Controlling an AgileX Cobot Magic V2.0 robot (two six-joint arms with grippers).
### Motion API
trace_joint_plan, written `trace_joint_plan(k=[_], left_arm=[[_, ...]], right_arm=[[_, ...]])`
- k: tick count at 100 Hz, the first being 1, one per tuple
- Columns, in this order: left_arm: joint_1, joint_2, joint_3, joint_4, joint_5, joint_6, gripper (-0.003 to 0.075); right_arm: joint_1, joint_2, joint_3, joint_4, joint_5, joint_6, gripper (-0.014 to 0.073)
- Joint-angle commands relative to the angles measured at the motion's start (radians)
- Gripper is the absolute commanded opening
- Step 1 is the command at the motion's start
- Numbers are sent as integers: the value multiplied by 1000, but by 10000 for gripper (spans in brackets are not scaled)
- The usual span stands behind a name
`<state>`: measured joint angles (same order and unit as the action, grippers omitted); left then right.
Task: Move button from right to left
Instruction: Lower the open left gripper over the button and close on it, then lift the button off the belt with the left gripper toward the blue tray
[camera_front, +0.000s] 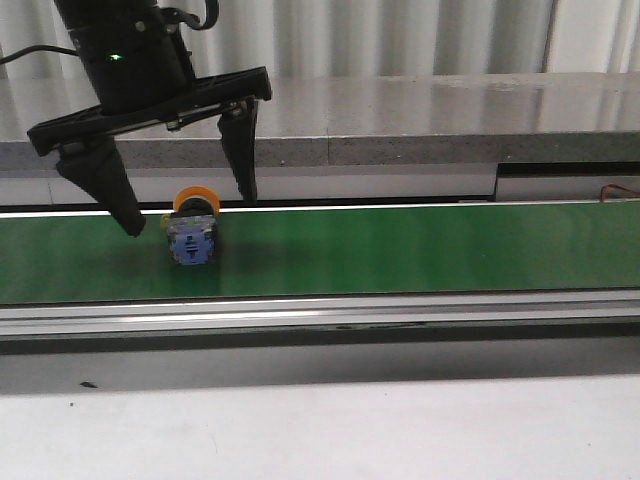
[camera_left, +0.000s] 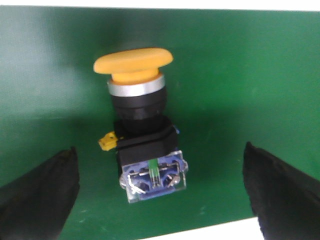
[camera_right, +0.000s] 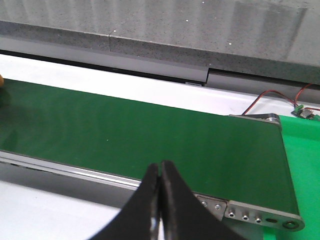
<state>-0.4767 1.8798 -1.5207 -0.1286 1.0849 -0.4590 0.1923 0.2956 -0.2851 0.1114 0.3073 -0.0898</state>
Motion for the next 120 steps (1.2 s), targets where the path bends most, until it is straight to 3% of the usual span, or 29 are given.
trace_joint_plan(k=[1,34,41,56,65,92,120], left_arm=[[-8,-40,-33,17,-1,-35,622],[-8,1,-33,69,37,-74,598],[-8,1,-33,90,35,-94,521],[-8,-3,-35,106,47,-94,207],[-8,-23,-37,120,43,-94,115],[18,-106,-37,168,70,-58,109],[153,-148,-37,207,162,87,109]], right_arm=[[3,7,-26,-12,-77,-8,-68],[3,7,-26,-12,-77,-8,-68],[3,7,-26,-12,-77,-8,-68],[3,7,-26,-12,-77,-8,-68],[3,7,-26,-12,-77,-8,-68],[3,7,-26,-12,-77,-8,-68],[3,7,-26,-12,-77,-8,-68]])
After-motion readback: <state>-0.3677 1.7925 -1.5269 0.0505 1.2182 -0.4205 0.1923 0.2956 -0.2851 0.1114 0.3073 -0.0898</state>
